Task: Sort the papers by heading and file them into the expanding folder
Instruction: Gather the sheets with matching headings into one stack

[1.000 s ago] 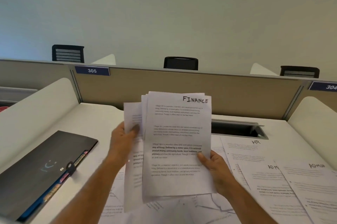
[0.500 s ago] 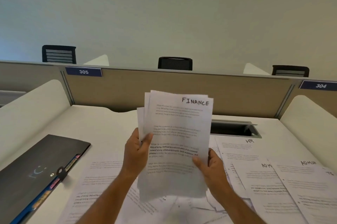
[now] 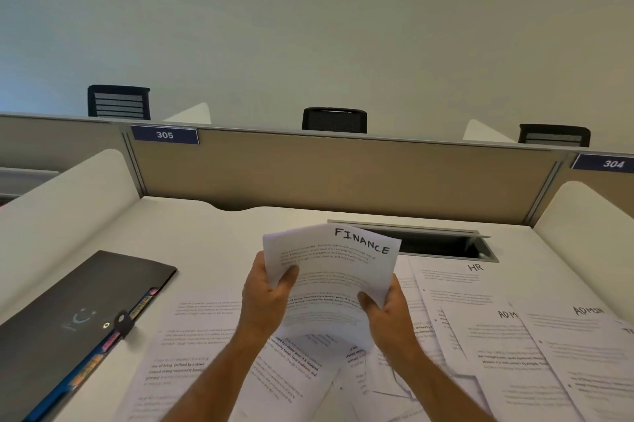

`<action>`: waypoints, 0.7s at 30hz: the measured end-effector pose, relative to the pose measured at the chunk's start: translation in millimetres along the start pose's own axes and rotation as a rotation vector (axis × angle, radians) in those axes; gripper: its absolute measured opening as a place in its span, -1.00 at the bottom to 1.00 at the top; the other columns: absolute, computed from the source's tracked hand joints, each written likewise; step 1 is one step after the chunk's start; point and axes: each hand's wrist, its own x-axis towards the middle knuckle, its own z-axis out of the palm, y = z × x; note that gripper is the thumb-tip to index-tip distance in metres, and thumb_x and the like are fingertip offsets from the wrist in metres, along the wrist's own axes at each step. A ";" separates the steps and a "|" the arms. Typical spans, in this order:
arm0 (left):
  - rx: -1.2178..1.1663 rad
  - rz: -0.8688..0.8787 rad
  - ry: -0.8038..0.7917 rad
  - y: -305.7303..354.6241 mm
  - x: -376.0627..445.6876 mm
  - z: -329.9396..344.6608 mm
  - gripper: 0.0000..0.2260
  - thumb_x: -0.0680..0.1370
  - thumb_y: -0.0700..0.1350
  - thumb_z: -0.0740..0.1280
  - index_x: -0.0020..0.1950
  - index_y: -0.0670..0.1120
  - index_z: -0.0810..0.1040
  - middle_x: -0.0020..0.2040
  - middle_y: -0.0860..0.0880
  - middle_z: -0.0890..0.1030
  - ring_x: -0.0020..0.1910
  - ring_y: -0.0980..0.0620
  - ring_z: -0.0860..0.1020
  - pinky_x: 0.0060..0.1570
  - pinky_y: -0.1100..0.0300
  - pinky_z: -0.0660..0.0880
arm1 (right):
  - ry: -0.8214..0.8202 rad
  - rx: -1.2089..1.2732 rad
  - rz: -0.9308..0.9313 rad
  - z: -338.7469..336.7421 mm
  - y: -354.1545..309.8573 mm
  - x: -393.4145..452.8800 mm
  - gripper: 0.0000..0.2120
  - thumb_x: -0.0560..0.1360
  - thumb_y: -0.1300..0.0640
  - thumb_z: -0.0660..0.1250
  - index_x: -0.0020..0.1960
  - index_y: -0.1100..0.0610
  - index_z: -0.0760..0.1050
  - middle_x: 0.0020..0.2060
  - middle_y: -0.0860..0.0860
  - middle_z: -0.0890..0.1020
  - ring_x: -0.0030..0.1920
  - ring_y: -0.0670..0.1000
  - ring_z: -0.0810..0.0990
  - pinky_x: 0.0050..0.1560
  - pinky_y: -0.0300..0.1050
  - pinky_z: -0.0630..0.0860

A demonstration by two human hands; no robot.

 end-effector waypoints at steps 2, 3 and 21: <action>0.003 -0.050 -0.039 -12.1 -2.1 0.4 -0.68 0.50 0.03 0.41 0.23 0.11 0.46 0.07 0.06 0.63 0.01 -0.05 0.65 -0.12 0.04 0.68 | -0.009 0.010 0.046 1.4 6.1 0.0 -0.58 0.56 0.21 0.37 0.27 -0.20 0.37 0.11 -0.09 0.60 0.13 0.04 0.60 0.00 0.05 0.66; 0.009 -0.066 -0.056 -19.2 -3.8 1.4 -0.68 0.53 -0.03 0.43 0.24 0.11 0.45 0.08 0.07 0.63 0.03 -0.06 0.64 -0.11 0.07 0.68 | -0.011 0.007 0.065 1.4 9.3 -0.2 -0.57 0.56 0.22 0.37 0.31 -0.15 0.38 0.14 -0.06 0.60 0.16 0.06 0.59 0.04 0.08 0.65; 0.301 -0.074 0.343 -38.5 30.1 -58.4 -0.91 0.58 -0.17 0.38 -0.03 0.00 0.50 -0.17 0.03 0.59 -0.16 -0.09 0.60 -0.11 0.00 0.59 | -0.282 -0.883 -0.141 41.1 46.9 -45.4 -0.27 0.54 -0.42 -0.13 0.42 0.03 0.38 0.38 0.00 0.50 0.38 0.03 0.45 0.48 0.03 0.30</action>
